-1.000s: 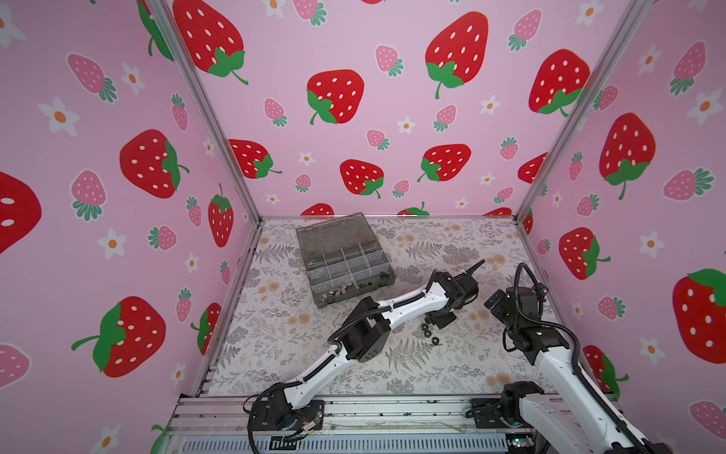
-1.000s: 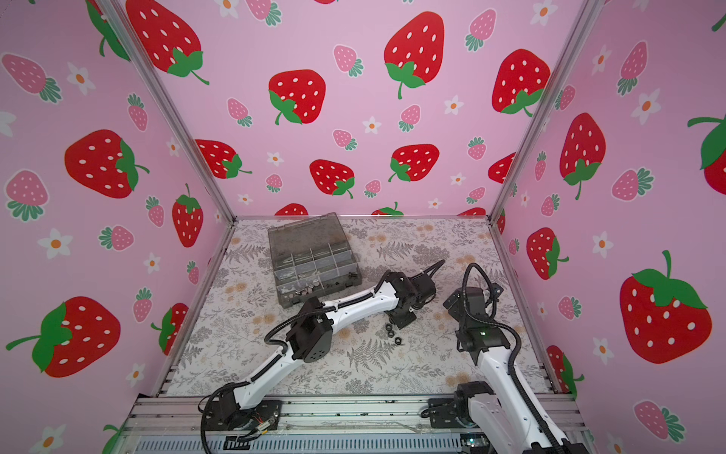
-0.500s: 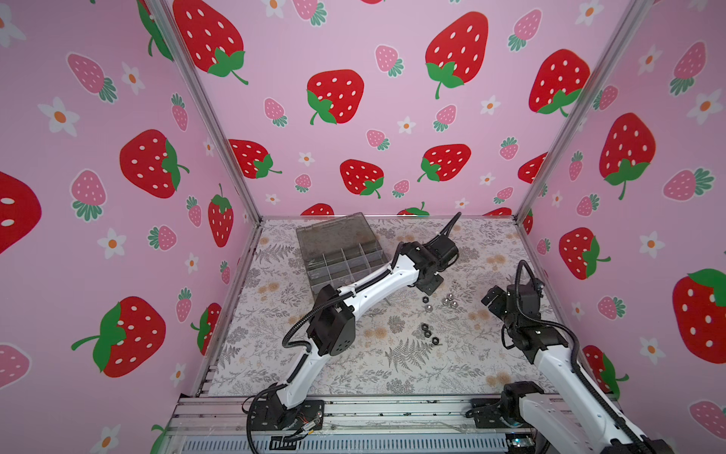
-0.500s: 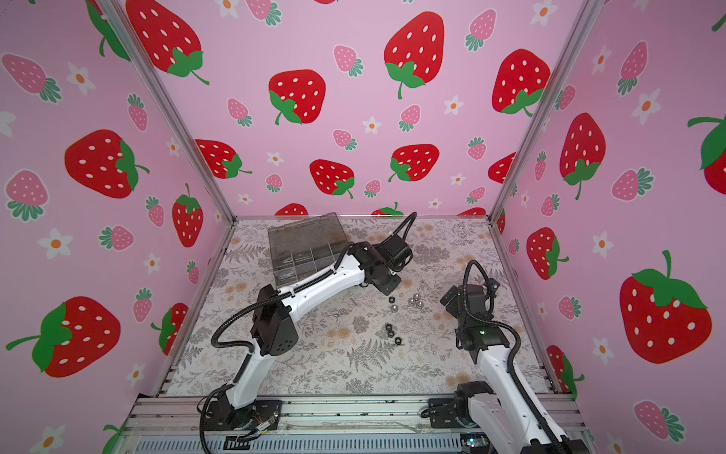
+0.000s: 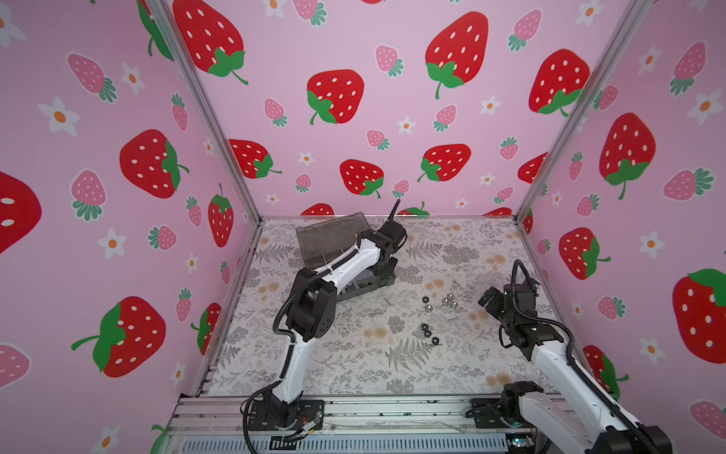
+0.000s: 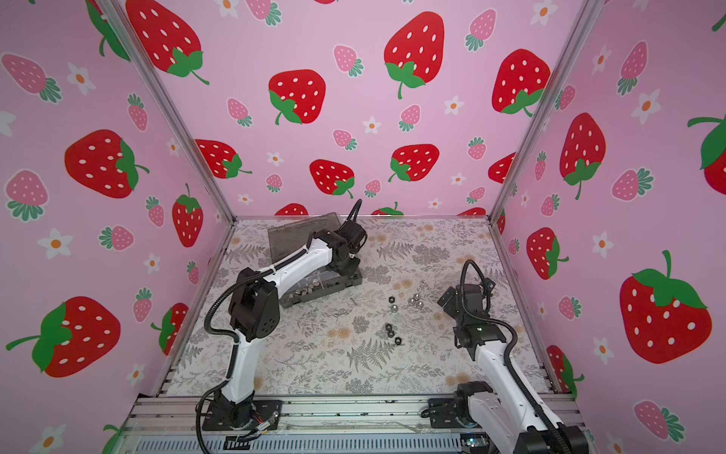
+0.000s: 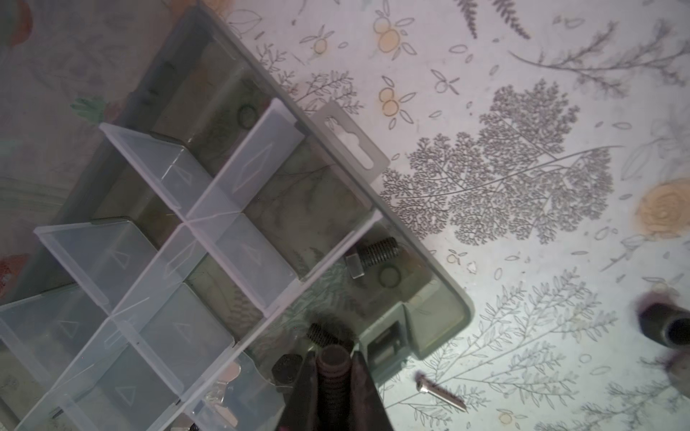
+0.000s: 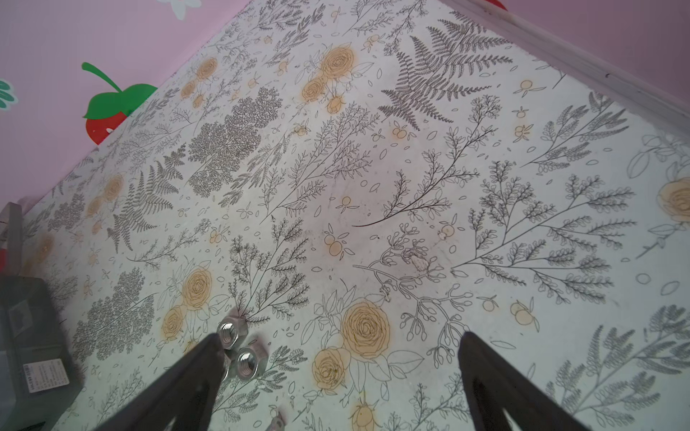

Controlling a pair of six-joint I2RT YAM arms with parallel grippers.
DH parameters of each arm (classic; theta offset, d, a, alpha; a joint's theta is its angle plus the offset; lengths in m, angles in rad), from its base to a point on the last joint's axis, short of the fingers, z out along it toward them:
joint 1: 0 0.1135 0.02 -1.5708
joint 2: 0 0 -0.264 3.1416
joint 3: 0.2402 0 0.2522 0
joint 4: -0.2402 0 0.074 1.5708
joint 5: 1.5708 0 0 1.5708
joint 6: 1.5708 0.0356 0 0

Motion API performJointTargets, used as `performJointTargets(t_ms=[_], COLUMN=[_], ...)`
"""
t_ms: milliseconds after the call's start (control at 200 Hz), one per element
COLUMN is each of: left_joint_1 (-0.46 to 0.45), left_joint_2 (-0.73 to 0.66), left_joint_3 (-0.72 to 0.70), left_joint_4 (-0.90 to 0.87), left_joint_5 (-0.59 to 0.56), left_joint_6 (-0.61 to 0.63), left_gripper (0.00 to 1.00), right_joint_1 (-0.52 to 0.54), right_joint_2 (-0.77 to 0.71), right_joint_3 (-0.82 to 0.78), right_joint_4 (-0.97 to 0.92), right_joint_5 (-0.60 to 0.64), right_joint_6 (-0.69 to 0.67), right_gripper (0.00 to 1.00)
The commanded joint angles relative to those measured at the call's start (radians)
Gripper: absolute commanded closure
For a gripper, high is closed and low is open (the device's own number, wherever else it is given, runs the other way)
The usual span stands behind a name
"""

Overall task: Sort the screws and nuts into containers
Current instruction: Place the screw into the container.

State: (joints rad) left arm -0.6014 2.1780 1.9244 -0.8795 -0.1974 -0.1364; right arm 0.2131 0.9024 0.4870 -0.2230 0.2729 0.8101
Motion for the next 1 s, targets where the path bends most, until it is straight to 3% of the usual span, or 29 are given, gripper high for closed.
performJointTargets(t_ms=[0, 325, 555, 996], left_joint_1=[0.014, 0.024, 0.024, 0.011], left_joint_2=[-0.03, 0.002, -0.004, -0.057], left_joint_3=[-0.023, -0.043, -0.062, -0.074], left_joint_4=[0.041, 0.065, 0.072, 0.062], left_joint_5=[0.026, 0.044, 0.051, 0.062], left_joint_6=[-0.007, 0.003, 0.001, -0.009], left_gripper=[1.0, 1.0, 0.81, 0.72], right_joint_1=[-0.004, -0.003, -0.003, -0.003], right_joint_2=[0.003, 0.04, 0.032, 0.066], right_joint_3=[-0.007, -0.002, -0.007, 0.043], right_joint_4=[0.03, 0.035, 0.03, 0.002], right_joint_5=[-0.009, -0.012, -0.008, -0.004], right_joint_6=[0.006, 0.01, 0.009, -0.03], right_gripper=[0.0, 0.0, 0.0, 0.0])
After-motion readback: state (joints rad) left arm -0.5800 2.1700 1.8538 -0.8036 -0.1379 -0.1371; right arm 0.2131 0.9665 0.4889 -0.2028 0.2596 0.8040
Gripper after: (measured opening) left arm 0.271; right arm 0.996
